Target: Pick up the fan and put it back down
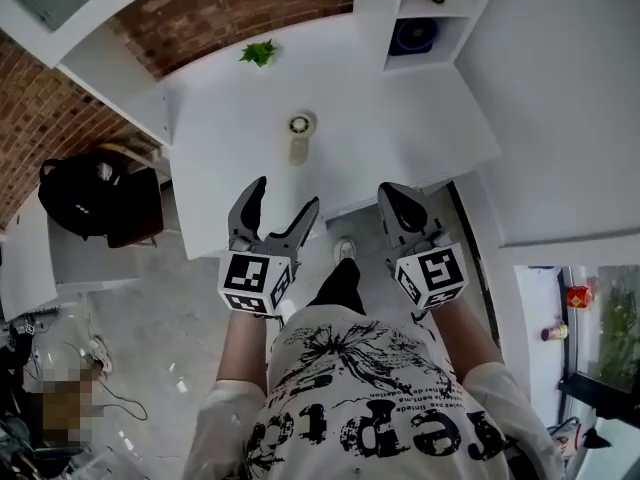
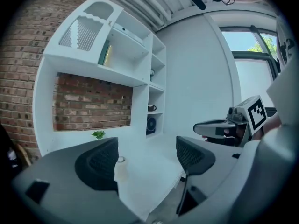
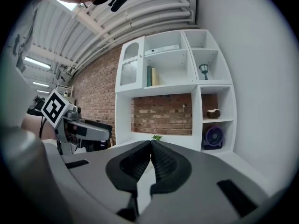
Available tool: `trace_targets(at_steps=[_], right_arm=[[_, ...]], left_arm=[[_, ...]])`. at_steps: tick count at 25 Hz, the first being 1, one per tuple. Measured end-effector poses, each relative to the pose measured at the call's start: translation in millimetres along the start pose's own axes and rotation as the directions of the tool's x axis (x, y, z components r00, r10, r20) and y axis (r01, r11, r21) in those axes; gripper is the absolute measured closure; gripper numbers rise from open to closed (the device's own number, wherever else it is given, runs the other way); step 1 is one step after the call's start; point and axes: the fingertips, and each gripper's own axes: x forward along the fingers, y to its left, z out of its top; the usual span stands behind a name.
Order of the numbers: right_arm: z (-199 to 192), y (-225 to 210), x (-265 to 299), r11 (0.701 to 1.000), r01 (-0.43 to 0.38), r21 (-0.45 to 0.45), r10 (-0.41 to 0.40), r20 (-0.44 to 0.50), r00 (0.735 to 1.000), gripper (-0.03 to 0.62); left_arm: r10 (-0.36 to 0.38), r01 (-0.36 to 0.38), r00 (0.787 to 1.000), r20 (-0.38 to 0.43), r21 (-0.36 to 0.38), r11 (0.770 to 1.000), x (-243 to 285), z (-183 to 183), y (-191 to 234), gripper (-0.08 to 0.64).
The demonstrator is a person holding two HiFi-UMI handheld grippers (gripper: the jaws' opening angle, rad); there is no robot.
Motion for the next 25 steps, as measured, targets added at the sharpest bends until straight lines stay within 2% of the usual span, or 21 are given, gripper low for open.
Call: trace_targets(at_steps=[7,12,17,25], right_arm=[[9,-50,95,0.999,-0.05,-0.01,0.049,-0.05,0.998,0.577],[-2,-67,152,0.996,-0.09,0.002,0.09,-0.098,0.991,0.577],[-17,-83,189,0.995,-0.098,0.028,0.102,-0.155,0.983,0.577],[-38,-107,225,0.994,-0.091,0.059,0.101,-0.208,0.973,0.577]], left_arm=[[0.025,-0.029,0.995,-0.099,-0.038,0.999,92,-5,53,0.186],[0.022,-0.037,0.979,-0.202,-0.067,0.997,146,-37,88,0.186],[0.023,-0.051,0.954,-0.3,-0.088,0.995,189,-77,115,0.186],[0.05,-0.099,0.9,-0.432,-0.092,0.991,241,-124,146,0.182]])
